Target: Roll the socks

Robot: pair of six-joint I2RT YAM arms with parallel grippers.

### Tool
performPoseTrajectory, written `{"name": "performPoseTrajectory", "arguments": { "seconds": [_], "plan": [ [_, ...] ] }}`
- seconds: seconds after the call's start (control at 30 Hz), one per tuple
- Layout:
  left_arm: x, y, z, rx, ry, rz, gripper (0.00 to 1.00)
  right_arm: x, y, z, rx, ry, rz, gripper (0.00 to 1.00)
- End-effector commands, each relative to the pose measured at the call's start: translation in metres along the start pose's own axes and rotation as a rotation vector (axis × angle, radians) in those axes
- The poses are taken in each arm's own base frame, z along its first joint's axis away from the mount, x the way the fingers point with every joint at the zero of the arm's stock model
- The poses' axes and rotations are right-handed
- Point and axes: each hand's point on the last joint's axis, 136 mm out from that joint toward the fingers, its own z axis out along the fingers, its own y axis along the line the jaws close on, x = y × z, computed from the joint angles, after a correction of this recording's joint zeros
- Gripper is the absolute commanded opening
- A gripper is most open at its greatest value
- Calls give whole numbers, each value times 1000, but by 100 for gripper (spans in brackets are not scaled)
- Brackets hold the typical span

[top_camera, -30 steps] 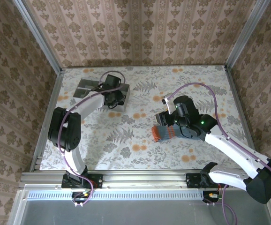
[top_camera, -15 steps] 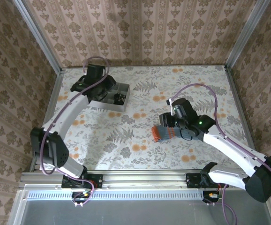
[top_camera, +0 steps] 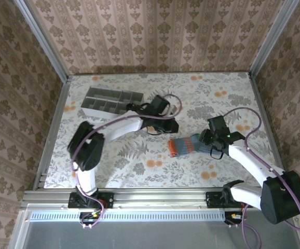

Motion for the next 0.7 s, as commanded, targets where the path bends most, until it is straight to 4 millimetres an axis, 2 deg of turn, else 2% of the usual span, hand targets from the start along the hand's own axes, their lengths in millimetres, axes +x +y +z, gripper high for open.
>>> {"name": "performPoseTrajectory", "arguments": {
  "seconds": [0.0,0.1,0.23,0.43,0.53,0.67],
  "plan": [
    [3,-22,23,35,57,83,14,4,-2,15,-38,26,128,53],
    [14,-8,42,-3,115,46,11,9,-3,29,-46,56,156,52],
    [33,19,42,-62,144,0,10,15,2,44,-60,97,158,49],
    [72,74,21,-178,164,-123,9,16,18,65,-84,156,128,43],
    [85,91,7,-216,155,-169,9,16,28,75,-84,205,106,39],
    [94,103,-12,-255,128,-211,11,23,49,89,-86,284,53,35]
  ]
}}
